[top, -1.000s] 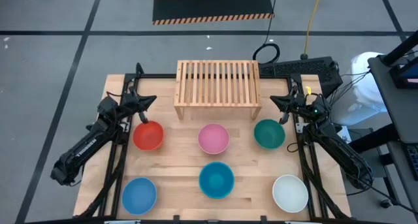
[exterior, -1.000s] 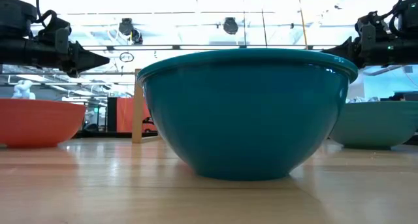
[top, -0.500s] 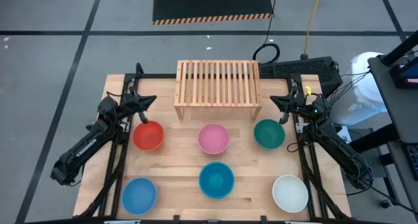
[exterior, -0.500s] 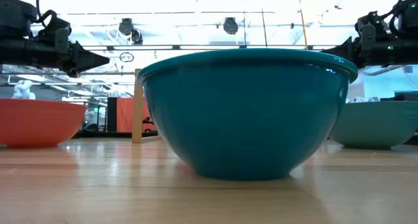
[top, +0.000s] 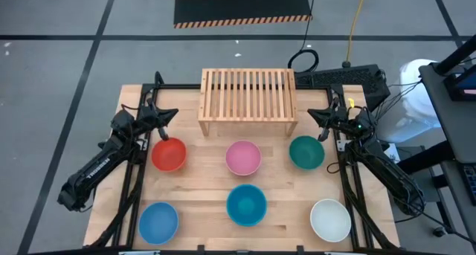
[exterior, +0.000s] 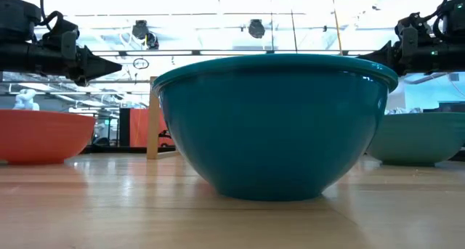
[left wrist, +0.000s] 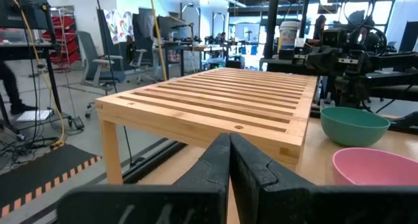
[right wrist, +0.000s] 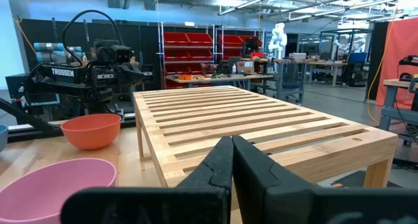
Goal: Place and stack bowls onto a shelf
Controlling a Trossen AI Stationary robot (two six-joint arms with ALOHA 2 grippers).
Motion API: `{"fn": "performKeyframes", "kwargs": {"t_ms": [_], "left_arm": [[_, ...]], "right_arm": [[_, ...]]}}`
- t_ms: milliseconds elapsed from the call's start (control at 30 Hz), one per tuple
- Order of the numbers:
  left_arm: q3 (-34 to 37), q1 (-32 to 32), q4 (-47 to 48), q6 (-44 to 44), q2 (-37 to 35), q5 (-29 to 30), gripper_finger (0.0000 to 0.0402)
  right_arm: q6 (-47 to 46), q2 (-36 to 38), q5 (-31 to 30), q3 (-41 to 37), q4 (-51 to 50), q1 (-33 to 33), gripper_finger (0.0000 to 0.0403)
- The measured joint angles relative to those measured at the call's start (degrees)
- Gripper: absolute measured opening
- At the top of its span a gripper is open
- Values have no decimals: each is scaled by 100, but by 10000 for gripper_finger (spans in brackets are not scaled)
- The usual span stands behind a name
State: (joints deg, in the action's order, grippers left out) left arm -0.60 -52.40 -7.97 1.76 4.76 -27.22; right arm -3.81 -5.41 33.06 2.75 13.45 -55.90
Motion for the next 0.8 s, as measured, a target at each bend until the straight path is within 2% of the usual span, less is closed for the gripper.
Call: {"fn": "performKeyframes", "kwargs": {"t_ms": [467, 533, 667, 733, 800], "left_arm": [[0, 0, -116, 166, 6, 152, 10], [0, 3, -201, 731, 6, 153, 10], [0, 7, -292, 3004, 6, 157, 10], [0, 8, -197, 3537, 10, 70, 10], [0, 40, -8, 3632, 13, -207, 10]], "right_arm": [[-2, -2, 2, 1, 0, 0, 4], [-1, -2, 2, 0, 0, 0, 4], [-2, -2, 0, 1, 0, 0, 4], [-2, -1, 0, 0, 0, 0, 4], [-2, -1, 0, 2, 0, 0, 4]]}}
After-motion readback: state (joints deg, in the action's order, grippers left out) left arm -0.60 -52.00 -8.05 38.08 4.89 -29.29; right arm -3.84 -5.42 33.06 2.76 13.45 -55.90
